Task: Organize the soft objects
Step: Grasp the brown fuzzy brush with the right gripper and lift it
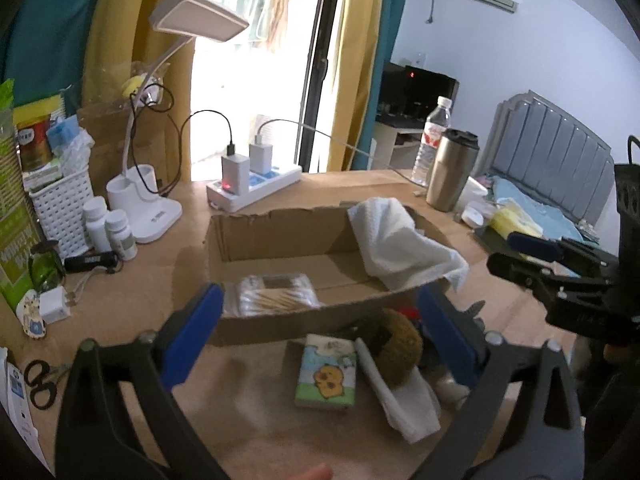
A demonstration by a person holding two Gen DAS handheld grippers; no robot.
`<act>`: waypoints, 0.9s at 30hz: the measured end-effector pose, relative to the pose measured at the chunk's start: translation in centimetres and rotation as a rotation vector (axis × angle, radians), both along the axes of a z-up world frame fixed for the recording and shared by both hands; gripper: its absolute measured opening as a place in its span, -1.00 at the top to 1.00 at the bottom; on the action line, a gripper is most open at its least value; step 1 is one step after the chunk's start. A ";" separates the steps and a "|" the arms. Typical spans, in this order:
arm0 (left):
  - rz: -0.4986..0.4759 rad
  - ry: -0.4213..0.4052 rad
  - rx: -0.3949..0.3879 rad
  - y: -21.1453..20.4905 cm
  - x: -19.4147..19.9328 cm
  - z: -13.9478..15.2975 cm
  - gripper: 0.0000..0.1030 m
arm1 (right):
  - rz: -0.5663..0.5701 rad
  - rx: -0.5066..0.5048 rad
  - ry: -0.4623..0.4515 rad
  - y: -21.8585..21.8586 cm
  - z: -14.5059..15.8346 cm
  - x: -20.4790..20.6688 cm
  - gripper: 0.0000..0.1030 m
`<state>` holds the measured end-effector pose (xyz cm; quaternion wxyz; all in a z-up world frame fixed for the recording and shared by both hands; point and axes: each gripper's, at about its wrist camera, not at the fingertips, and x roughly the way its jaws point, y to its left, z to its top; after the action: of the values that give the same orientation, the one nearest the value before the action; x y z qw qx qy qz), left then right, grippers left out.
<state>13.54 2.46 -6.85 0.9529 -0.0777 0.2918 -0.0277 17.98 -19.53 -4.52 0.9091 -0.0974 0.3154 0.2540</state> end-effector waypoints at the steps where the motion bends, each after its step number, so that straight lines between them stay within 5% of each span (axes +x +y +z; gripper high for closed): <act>1: 0.000 0.000 -0.003 0.0 -0.2 0.0 -0.93 | 0.002 0.001 0.000 0.0 0.0 -0.2 -0.17; 27: -0.045 0.068 -0.013 -2.1 -3.0 -3.1 -0.93 | 0.022 0.001 0.090 -0.1 -4.0 -4.3 -0.17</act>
<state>10.54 0.34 -9.94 0.9411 -0.0780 0.3254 -0.0485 13.72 -19.63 -8.53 0.8912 -0.0891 0.3549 0.2682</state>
